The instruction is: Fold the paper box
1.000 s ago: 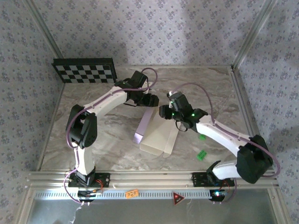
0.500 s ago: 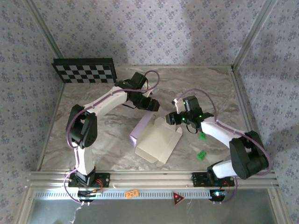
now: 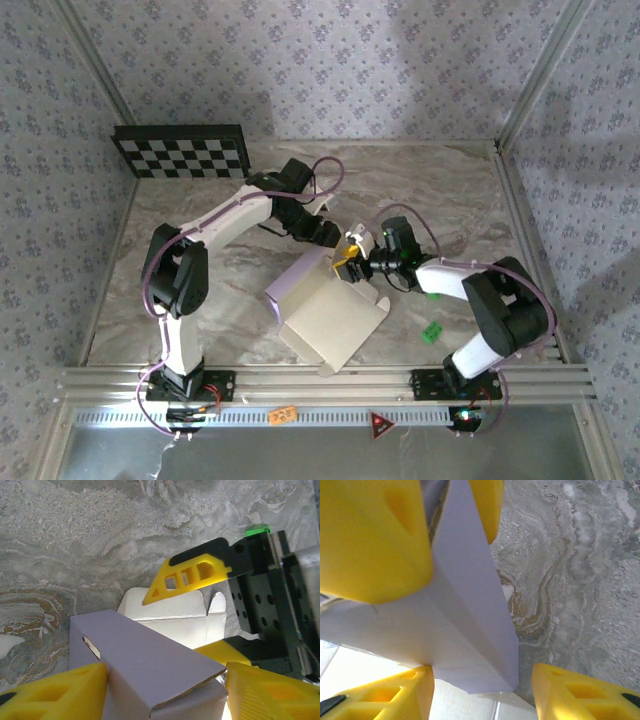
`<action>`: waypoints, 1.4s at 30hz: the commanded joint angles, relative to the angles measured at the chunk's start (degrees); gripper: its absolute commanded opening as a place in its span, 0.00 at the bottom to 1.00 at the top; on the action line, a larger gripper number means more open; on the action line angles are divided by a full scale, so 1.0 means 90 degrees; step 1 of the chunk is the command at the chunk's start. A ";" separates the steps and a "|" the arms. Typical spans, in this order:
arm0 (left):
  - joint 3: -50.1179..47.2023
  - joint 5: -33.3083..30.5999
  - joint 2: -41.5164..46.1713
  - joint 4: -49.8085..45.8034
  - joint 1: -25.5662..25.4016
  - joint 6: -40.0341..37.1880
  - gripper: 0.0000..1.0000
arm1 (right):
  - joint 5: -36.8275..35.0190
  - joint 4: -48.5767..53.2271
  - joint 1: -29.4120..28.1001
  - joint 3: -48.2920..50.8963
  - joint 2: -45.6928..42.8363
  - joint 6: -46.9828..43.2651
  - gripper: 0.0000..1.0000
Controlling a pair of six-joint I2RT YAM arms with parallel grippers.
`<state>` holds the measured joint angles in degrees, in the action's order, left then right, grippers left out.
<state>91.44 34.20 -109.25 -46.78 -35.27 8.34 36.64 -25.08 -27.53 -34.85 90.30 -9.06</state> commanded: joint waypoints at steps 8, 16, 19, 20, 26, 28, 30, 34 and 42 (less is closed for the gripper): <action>0.0094 0.0356 -0.0117 -0.0171 -0.0007 -0.0155 0.64 | 0.0379 -0.1826 -0.0023 0.0204 0.0666 0.0300 0.40; 0.0065 0.0561 -0.0033 0.0035 -0.0005 -0.0067 0.71 | 0.0157 -0.1959 -0.0009 0.0132 0.0805 0.0591 0.22; 0.0073 0.0629 0.0028 0.0101 -0.0009 -0.0023 0.73 | 0.0035 -0.1950 -0.0017 0.0122 0.0825 0.0668 0.16; 0.0065 0.0637 0.0058 0.0117 0.0002 -0.0018 0.74 | -0.0055 -0.1932 -0.0015 0.0118 0.0812 0.0722 0.15; -0.0113 0.0681 0.0176 0.0265 -0.0006 0.0131 0.75 | -0.1091 -0.1674 -0.0124 0.0136 0.0600 0.1022 0.00; -0.0235 0.0712 0.0255 0.0341 -0.0003 0.0191 0.76 | -0.1614 -0.1413 -0.0210 0.0159 0.0456 0.1050 0.00; -0.0377 0.0745 0.0367 0.0486 -0.0007 0.0282 0.78 | -0.2223 -0.1218 -0.0339 0.0190 0.0311 0.1140 0.00; -0.0617 0.0905 0.0584 0.0720 -0.0009 0.0454 0.82 | -0.3252 -0.0997 -0.0714 0.0254 0.0101 0.1091 0.00; -0.1179 0.0994 0.1325 0.1236 -0.0003 0.0833 0.88 | -0.5186 -0.0559 -0.1207 0.0152 0.0112 0.1456 0.00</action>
<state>81.45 37.19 -102.13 -37.36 -34.22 13.61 1.78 -34.65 -37.87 -33.10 91.11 1.08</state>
